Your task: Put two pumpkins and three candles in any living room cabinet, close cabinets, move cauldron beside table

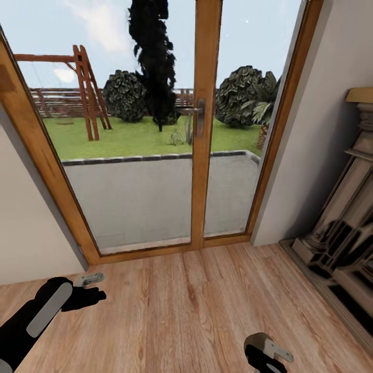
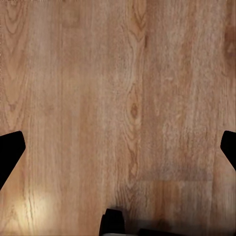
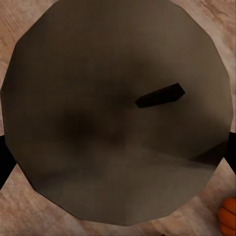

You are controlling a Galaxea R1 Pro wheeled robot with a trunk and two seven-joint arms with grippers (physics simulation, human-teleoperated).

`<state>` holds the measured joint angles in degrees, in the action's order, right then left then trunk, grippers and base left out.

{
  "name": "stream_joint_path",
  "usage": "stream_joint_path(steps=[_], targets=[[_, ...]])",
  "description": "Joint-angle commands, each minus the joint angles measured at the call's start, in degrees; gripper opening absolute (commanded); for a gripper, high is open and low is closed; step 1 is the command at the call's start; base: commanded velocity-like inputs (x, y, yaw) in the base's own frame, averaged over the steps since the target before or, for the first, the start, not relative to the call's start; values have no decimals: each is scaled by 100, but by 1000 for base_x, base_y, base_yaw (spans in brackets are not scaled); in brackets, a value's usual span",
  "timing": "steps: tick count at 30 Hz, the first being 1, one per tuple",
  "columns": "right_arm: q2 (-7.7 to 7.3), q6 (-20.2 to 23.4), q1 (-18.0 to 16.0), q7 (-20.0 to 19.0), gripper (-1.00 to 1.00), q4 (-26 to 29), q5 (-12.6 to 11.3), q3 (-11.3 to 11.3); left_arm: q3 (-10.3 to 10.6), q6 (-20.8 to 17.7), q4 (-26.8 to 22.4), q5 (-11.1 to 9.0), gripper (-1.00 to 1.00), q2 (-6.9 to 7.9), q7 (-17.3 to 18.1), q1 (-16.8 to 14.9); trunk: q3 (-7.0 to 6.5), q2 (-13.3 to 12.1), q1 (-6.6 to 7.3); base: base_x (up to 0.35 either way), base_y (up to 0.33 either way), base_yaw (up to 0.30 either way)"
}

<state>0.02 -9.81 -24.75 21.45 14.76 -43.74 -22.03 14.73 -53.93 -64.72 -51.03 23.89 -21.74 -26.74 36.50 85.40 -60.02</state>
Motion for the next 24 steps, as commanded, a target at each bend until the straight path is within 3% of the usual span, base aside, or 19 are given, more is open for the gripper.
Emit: stream_joint_path(steps=[1,24], targets=[[-2,-30,-4,26,-100,0,-64,-47,17,-4,-5,-62,100,4,-58,-5,-13,-39,23,0,0,0],[-2,-35,-4,10,-100,0,-64,-47,21,-4,-5,-57,100,2,-58,-4,-426,-961,528,0,0,0]])
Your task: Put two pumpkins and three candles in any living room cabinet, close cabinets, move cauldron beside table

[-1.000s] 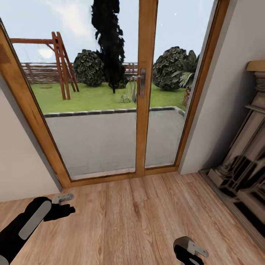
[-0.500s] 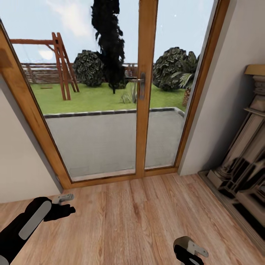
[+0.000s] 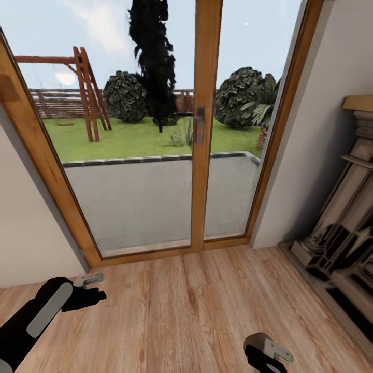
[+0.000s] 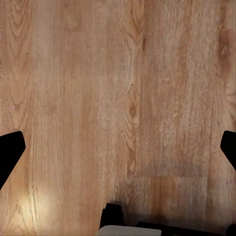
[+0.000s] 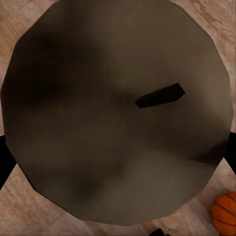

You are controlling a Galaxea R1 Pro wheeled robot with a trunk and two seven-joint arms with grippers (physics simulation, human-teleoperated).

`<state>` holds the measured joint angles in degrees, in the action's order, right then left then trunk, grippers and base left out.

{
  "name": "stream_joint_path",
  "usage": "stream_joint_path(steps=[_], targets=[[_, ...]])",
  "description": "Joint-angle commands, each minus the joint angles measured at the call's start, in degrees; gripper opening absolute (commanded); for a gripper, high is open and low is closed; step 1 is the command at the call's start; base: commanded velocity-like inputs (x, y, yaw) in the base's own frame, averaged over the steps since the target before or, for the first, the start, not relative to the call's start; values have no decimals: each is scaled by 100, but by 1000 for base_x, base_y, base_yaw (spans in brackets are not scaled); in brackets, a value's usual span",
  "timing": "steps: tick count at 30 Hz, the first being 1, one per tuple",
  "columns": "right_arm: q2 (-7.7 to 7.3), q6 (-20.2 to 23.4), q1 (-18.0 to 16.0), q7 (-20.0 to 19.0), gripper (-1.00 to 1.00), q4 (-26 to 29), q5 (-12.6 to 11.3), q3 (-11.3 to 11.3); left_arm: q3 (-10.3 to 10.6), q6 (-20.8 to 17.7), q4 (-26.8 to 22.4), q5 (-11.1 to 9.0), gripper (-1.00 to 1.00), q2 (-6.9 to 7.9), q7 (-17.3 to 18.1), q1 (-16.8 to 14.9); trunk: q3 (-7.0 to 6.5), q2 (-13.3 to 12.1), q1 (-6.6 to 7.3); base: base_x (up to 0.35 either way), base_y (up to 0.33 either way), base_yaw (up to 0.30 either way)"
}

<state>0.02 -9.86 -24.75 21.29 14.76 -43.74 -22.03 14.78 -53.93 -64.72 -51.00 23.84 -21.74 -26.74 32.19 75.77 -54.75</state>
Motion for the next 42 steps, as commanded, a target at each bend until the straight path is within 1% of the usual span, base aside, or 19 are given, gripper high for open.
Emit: stream_joint_path(steps=[1,6,9,23,33,37,42], targets=[[-2,-30,-4,26,-100,0,-65,-47,16,-4,-6,-60,100,6,-57,-5,-13,-38,23,0,0,0],[-2,-29,-4,26,-100,0,-65,-46,16,-4,-6,-59,100,10,-51,-5,-103,-239,132,-62,0,0],[-2,-29,-4,25,-100,0,-65,-47,13,-4,-10,-64,100,12,-50,-6,-156,-359,198,-219,0,0],[-2,-33,-4,16,-100,0,-68,-47,-1,-11,-14,-113,100,22,-34,-5,-156,-359,198,-327,0,0],[-2,-29,-4,15,-100,0,-67,-40,8,-8,-18,-113,100,17,-42,0,-156,-359,198,-334,0,-2],[-2,-25,-4,16,-100,0,-66,-38,7,-4,-22,-112,100,23,-41,-2,-143,-359,198,-247,0,-132],[-2,-24,-4,16,-100,0,-66,-42,23,-4,-23,-81,100,15,-45,2,-118,-359,198,-49,0,-222]])
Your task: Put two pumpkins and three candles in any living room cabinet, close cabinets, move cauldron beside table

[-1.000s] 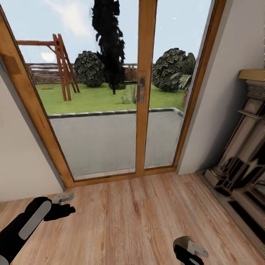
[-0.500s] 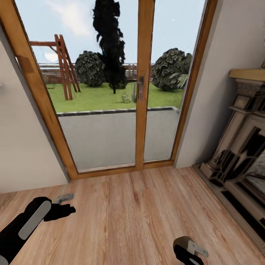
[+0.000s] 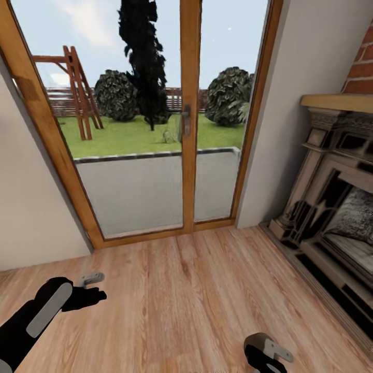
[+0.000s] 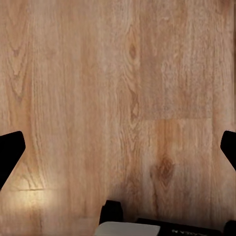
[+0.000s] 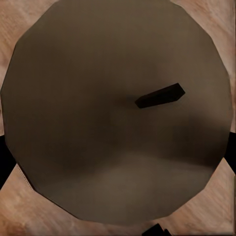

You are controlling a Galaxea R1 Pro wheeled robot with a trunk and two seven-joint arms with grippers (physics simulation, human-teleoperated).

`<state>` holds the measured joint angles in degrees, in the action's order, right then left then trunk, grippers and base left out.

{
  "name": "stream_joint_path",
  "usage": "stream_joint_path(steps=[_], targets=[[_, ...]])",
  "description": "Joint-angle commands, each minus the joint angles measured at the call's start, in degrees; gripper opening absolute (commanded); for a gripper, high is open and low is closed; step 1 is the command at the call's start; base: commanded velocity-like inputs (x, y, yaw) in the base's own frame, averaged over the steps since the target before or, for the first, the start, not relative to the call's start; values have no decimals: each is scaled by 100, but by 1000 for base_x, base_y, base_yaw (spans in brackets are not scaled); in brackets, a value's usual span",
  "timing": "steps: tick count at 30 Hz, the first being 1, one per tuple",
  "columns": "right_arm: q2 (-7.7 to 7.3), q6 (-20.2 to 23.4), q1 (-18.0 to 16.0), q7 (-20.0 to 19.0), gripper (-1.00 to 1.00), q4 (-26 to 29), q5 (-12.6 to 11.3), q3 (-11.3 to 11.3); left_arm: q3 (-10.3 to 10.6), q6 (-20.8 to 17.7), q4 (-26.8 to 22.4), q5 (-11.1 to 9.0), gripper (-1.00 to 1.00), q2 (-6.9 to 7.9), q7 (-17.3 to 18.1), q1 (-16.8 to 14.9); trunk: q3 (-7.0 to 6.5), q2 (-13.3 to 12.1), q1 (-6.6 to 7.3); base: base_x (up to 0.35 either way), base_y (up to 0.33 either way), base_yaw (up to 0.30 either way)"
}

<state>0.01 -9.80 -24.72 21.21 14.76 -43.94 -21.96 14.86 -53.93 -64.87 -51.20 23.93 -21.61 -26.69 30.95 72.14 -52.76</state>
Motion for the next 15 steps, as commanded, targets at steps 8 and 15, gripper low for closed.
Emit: stream_joint_path(steps=[8,15], targets=[[-1,-34,-6,24,-100,-3,-45,-53,16,-4,-8,-49,100,7,-59,-3,46,4,0,-2,0,-230],[-1,-31,-6,22,-100,-7,-47,-53,33,-2,-8,-42,100,7,-62,-3,82,4,0,0,0,-232]])
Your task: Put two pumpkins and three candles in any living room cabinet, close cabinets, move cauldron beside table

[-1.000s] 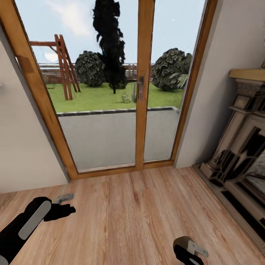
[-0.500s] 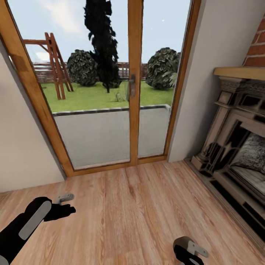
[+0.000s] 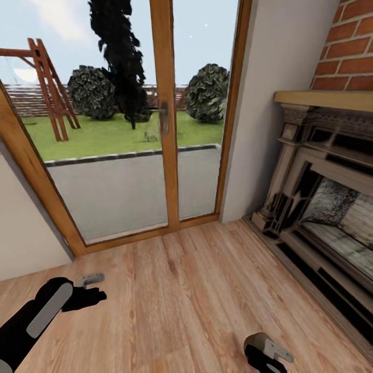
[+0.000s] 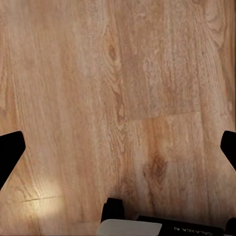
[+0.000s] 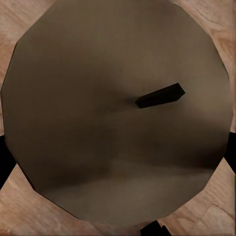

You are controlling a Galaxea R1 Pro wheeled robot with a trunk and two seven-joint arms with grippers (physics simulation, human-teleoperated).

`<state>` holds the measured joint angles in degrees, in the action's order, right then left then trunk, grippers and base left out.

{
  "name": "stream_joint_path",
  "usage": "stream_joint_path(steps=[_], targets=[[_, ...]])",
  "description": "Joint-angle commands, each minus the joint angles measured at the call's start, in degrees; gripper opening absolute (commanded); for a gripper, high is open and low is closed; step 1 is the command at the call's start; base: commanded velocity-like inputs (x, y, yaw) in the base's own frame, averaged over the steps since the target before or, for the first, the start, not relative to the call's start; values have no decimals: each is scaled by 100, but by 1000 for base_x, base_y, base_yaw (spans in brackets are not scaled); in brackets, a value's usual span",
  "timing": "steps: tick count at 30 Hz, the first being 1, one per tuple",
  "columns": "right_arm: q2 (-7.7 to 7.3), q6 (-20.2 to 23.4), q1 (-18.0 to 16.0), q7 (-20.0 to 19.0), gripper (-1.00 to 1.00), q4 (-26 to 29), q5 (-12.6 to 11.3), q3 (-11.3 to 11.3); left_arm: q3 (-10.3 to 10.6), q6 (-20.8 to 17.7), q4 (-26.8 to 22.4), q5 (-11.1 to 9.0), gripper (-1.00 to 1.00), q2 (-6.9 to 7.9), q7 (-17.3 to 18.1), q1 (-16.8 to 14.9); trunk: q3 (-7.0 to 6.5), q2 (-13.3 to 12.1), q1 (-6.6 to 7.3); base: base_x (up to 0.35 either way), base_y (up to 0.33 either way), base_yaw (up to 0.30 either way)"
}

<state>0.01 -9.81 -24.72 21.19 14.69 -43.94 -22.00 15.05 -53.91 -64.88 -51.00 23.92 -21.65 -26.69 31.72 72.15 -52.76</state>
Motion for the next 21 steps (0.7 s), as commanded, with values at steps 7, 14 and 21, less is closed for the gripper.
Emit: stream_joint_path(steps=[7,14,21], targets=[[-1,-37,-6,26,-100,-1,-53,-42,30,3,-8,-59,100,7,-64,-4,41,4,0,0,0,-234],[-1,-38,-6,26,-100,-2,-53,-41,33,4,-8,-59,100,6,-67,-3,77,4,0,0,0,-234],[-1,-38,-6,26,-100,-10,-53,-41,33,4,-8,-59,100,0,-60,-3,59,-117,66,0,0,-234]])
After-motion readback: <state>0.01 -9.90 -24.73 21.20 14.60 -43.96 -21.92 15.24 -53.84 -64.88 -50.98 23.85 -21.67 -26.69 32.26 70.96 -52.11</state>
